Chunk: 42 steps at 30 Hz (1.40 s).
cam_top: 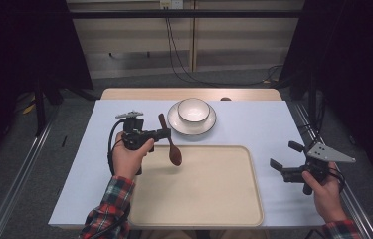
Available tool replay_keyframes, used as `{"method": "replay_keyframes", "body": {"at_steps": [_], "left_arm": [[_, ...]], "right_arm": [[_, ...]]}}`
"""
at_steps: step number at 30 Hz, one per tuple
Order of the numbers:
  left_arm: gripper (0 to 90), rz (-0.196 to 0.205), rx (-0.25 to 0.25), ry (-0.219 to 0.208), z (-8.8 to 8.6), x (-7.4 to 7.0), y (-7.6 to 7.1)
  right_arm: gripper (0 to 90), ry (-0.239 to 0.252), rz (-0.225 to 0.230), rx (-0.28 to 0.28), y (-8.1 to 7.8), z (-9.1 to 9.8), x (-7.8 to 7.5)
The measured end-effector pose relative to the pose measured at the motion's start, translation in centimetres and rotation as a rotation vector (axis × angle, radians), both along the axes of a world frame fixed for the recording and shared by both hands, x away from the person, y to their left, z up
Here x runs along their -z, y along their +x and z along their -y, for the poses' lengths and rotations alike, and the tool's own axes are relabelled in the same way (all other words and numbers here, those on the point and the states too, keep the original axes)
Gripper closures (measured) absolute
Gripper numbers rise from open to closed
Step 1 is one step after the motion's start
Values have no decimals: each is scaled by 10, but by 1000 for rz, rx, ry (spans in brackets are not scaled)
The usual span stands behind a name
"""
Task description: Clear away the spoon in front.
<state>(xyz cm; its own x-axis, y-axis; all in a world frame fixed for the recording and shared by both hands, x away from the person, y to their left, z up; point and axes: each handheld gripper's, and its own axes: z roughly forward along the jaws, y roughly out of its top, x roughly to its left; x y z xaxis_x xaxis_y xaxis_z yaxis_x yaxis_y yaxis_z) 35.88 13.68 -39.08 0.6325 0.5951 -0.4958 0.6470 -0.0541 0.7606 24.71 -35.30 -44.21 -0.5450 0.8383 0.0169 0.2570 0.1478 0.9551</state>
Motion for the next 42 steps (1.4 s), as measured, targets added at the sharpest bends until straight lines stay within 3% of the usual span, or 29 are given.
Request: {"method": "replay_keyframes", "body": {"at_steps": [34,42], "left_arm": [[852,-86,47,-16,-5,14,-24],[851,-112,81,-23,-2,16,-31]], "right_arm": [[7,-10,0,-12,0,-1,1],[8,-12,0,-10,0,-1,1]]}}
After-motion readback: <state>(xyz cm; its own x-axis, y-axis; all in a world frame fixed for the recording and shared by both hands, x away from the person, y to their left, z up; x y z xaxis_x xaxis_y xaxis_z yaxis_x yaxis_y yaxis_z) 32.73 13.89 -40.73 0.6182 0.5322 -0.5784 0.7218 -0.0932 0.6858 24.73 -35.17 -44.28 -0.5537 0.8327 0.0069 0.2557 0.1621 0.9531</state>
